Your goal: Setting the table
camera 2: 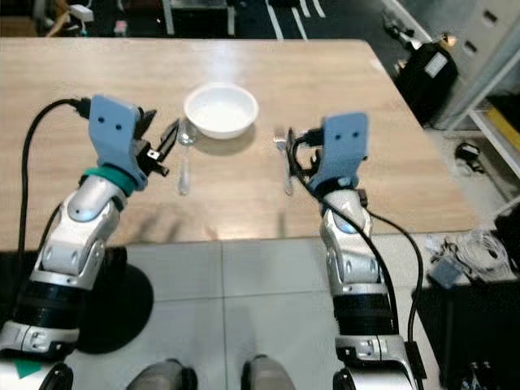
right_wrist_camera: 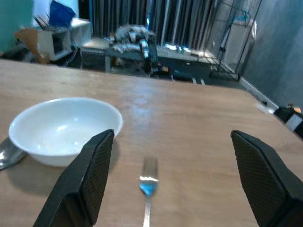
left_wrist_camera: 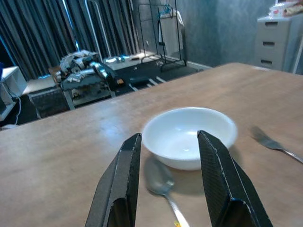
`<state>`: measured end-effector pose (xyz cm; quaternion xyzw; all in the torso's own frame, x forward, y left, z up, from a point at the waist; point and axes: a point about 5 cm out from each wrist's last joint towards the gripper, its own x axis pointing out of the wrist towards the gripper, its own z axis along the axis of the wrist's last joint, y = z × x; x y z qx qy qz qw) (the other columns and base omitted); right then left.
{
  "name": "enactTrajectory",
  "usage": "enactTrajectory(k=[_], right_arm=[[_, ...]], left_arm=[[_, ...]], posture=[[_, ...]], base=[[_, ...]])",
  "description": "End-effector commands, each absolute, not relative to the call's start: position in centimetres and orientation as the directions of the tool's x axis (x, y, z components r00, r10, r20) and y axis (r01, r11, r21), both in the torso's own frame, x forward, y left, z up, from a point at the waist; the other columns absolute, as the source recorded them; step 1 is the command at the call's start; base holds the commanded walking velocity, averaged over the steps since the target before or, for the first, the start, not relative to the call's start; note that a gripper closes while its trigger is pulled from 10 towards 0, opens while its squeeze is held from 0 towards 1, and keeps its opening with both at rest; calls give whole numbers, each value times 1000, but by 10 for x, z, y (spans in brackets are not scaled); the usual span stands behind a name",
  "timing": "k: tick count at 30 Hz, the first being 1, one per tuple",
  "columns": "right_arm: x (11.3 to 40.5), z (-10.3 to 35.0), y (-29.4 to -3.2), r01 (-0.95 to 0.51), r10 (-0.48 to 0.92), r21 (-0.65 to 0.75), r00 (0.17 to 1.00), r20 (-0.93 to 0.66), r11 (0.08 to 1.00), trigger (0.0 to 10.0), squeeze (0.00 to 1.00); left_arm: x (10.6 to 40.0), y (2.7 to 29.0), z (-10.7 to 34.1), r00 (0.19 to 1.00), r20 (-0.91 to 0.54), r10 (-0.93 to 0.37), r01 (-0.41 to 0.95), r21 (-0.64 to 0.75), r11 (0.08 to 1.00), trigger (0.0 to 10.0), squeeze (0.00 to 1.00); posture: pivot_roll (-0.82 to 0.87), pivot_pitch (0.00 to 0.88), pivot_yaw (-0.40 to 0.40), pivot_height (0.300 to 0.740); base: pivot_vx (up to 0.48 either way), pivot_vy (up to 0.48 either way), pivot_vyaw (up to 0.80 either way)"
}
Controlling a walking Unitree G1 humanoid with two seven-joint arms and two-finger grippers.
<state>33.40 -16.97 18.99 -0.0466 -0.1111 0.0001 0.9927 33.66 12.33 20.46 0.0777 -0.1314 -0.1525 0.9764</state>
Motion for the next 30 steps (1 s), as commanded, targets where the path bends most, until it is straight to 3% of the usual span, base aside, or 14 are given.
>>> enactTrajectory(k=[1,8,12,18,20,26,30], right_arm=[[335,183,-178,67,-49,-97,982,184,993,10000,0],[336,177,-180,63,-39,-163,989,144,985,10000,0],[339,164,-181,38,-30,-206,999,42,978,10000,0],[340,155,-184,29,-34,-183,999,-27,983,10000,0],[335,148,-186,-13,0,-173,997,-77,985,10000,0],[330,141,-180,-84,67,-137,990,-127,987,10000,0],[330,119,-161,-112,93,-81,974,-207,990,10000,0]], left_arm=[[337,124,201,928,200,-315,278,193,941,10000,0],[335,121,194,923,158,-349,318,192,928,10000,0],[331,121,191,914,132,-384,359,177,916,10000,0],[328,127,185,886,33,-462,448,191,873,10000,0],[324,136,182,848,-55,-527,524,232,819,10000,0],[322,142,182,822,-106,-559,566,261,782,10000,0],[321,139,182,816,-125,-564,574,281,769,10000,0]], posture=[[-9,0,51,740],[-14,2,48,740],[-9,6,38,740],[-3,9,31,740],[-4,13,30,740],[-8,18,31,740],[5,23,26,740]], base=[[247,0,0],[0,0,0],[0,0,0],[0,0,0],[0,0,0],[0,0,0],[0,0,0]])
